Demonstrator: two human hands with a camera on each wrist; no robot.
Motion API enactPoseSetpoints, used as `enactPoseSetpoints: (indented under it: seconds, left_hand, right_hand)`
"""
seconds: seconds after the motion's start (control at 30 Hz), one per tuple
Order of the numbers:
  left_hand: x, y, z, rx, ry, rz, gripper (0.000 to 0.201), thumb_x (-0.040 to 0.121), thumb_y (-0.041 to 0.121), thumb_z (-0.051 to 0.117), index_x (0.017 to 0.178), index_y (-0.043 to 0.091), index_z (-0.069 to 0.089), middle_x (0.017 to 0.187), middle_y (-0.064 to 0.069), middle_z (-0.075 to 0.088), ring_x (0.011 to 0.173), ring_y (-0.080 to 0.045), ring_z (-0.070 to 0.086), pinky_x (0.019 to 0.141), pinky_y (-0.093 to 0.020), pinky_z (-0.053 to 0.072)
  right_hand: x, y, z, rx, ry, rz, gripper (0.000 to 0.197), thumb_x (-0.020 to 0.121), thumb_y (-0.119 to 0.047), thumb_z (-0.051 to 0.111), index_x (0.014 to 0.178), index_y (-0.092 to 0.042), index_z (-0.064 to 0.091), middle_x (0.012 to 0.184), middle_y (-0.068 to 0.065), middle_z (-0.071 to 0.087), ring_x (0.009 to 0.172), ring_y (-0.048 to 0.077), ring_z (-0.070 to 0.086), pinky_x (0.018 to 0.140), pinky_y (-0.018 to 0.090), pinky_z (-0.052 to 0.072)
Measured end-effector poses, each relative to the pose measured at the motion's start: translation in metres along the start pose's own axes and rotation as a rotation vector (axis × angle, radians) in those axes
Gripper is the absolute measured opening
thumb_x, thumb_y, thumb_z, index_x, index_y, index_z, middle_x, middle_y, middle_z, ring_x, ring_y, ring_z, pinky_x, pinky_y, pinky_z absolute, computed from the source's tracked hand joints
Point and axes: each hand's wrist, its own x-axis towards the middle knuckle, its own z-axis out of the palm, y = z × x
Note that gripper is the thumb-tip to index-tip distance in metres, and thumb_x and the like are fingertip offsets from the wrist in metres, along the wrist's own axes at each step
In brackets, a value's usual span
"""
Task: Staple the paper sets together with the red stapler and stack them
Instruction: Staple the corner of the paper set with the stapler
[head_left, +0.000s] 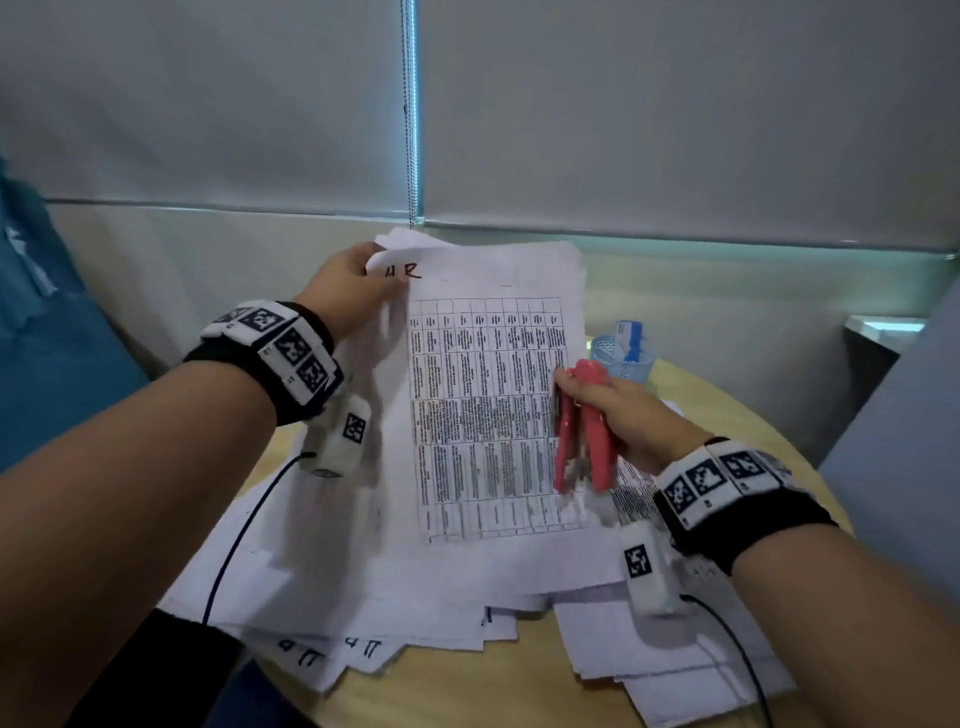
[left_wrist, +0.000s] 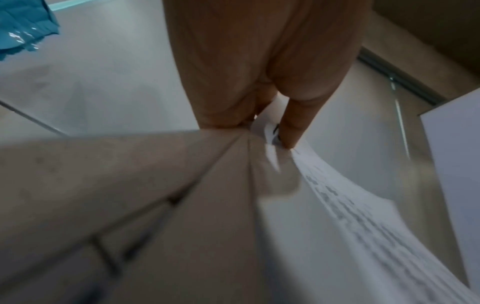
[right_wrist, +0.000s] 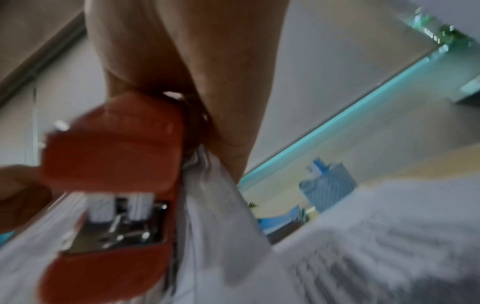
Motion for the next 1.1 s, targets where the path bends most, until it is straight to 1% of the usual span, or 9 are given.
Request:
enactPoseSetpoints:
  seconds: [0.13,0.23,0.37,0.43,0.53,0.63,0.73,0.97,1.1]
  left_hand:
    - [-0.010,0.008,0.018,0.233,-0.069,0.013,0.024,0.088,0.009,0.055,0.109,0.019,0.048,0.097,-0.004,0.059,0.080,-0.018,0.058,0.073,-0.032,0.051]
    - [-0.017,-0.002,0.037,0.448,-0.188,-0.046,0.035,0.091,0.010,0.050,0.123,0.020,0.039,0.098,-0.004,0.056,0.074,-0.016,0.056,0.056,-0.024,0.046]
    - [-0.027,-0.035,0.063,0.662,-0.345,-0.081,0.035,0.091,0.012,0.048,0.123,0.017,0.036,0.106,-0.010,0.058,0.082,-0.022,0.055,0.064,-0.028,0.044]
    - [-0.035,-0.056,0.074,0.795,-0.458,-0.109,0.037,0.092,0.015,0.050,0.126,0.013,0.036,0.117,-0.014,0.057,0.094,-0.027,0.055,0.075,-0.028,0.041]
    - [-0.045,-0.083,0.082,0.926,-0.608,-0.173,0.039,0.093,0.020,0.050,0.126,0.008,0.033,0.115,-0.015,0.057,0.093,-0.028,0.054,0.073,-0.029,0.038]
    - [-0.046,-0.096,0.081,1.039,-0.713,-0.216,0.055,0.089,0.029,0.060,0.130,0.010,0.030,0.118,-0.015,0.056,0.102,-0.029,0.056,0.078,-0.035,0.043]
    - [-0.043,-0.097,0.076,1.077,-0.748,-0.209,0.061,0.084,0.028,0.066,0.130,0.011,0.031,0.120,-0.014,0.055,0.102,-0.027,0.055,0.080,-0.035,0.043]
    - [-0.037,-0.104,0.061,1.110,-0.815,-0.180,0.064,0.078,0.036,0.070,0.127,0.015,0.034,0.118,-0.009,0.056,0.089,-0.023,0.052,0.076,-0.030,0.043]
    - [-0.038,-0.115,0.054,1.182,-0.743,-0.106,0.078,0.074,0.047,0.070,0.138,0.030,0.030,0.139,-0.007,0.033,0.123,-0.030,0.044,0.100,-0.041,0.041]
  right_hand:
    - [-0.011,-0.013,-0.027,-0.009,0.031,0.044,0.033,0.078,-0.040,0.065,0.091,-0.010,0.060,0.073,0.005,0.064,0.061,0.016,0.062,0.059,0.030,0.054]
    - [-0.017,-0.012,-0.037,-0.024,0.051,0.109,0.029,0.080,-0.036,0.066,0.091,-0.010,0.059,0.070,0.005,0.065,0.059,0.017,0.062,0.059,0.032,0.055]
    - [-0.011,0.005,-0.045,-0.283,0.081,0.352,0.084,0.058,-0.068,0.074,0.109,-0.002,0.062,0.094,0.014,0.070,0.085,0.029,0.067,0.093,0.046,0.051]
    - [-0.006,0.014,-0.047,-0.581,0.066,0.419,0.107,0.047,-0.093,0.054,0.109,-0.006,0.065,0.106,0.012,0.069,0.099,0.030,0.065,0.100,0.044,0.046]
    - [0.000,0.027,-0.043,-0.775,0.123,0.403,0.099,0.060,-0.092,0.039,0.105,-0.007,0.065,0.105,0.009,0.066,0.096,0.025,0.064,0.097,0.036,0.046]
    - [0.010,0.038,-0.030,-0.751,0.068,0.386,0.104,0.047,-0.094,0.037,0.099,-0.010,0.068,0.101,0.010,0.070,0.092,0.027,0.067,0.096,0.041,0.049]
    - [0.020,0.036,-0.011,-0.809,0.025,0.372,0.084,0.075,-0.083,0.039,0.108,-0.010,0.065,0.110,0.009,0.066,0.099,0.026,0.063,0.098,0.039,0.046]
    - [0.046,0.033,0.031,-1.023,-0.124,0.424,0.064,0.077,-0.056,0.067,0.118,-0.009,0.054,0.113,0.008,0.062,0.101,0.023,0.061,0.095,0.037,0.048]
    - [0.056,0.038,0.055,-1.132,-0.162,0.395,0.051,0.077,-0.043,0.068,0.113,-0.010,0.055,0.096,0.004,0.063,0.089,0.022,0.063,0.079,0.031,0.051]
